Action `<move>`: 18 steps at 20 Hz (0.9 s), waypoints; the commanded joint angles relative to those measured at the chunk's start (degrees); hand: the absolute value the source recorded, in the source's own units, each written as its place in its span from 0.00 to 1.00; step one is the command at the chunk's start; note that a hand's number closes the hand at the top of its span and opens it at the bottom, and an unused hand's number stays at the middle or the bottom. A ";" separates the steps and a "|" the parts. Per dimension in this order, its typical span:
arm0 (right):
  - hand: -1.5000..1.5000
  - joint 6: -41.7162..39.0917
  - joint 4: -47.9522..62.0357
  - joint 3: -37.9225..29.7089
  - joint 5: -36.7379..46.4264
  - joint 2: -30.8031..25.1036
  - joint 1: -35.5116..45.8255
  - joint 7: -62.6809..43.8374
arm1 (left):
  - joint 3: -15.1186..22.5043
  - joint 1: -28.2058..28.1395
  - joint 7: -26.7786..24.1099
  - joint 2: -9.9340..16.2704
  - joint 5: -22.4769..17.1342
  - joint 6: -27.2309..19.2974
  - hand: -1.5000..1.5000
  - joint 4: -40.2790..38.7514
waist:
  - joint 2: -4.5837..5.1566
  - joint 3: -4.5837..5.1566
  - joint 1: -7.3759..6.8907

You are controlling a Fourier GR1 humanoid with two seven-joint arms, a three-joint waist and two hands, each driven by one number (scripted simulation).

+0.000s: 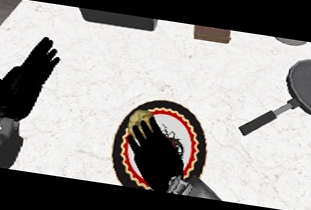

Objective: Pick the bell pepper from the plate and place it in the pan

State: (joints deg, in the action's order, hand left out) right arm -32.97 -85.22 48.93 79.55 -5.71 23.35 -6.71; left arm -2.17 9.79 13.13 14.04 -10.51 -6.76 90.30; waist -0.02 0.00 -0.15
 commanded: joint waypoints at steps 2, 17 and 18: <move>0.00 2.32 6.87 -3.81 1.59 3.13 2.14 4.01 | -0.62 2.36 0.88 -0.86 1.43 -0.51 0.50 0.16 | 0.04 0.00 -0.04; 1.00 13.70 19.99 -2.59 0.60 5.67 5.55 9.50 | 0.82 2.85 -0.01 -4.67 4.63 -1.08 0.50 -0.95 | 0.12 -0.01 -0.29; 1.00 16.03 17.60 -0.79 1.07 5.68 0.81 8.02 | -1.20 1.03 3.23 -2.41 1.78 1.12 0.50 2.44 | 0.03 -0.01 -0.29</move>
State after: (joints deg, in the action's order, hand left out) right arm -20.27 -71.17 46.08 81.61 -0.33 26.52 2.81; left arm -2.87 10.15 13.58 11.34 -8.22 -5.79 90.84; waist -0.84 -0.18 -0.40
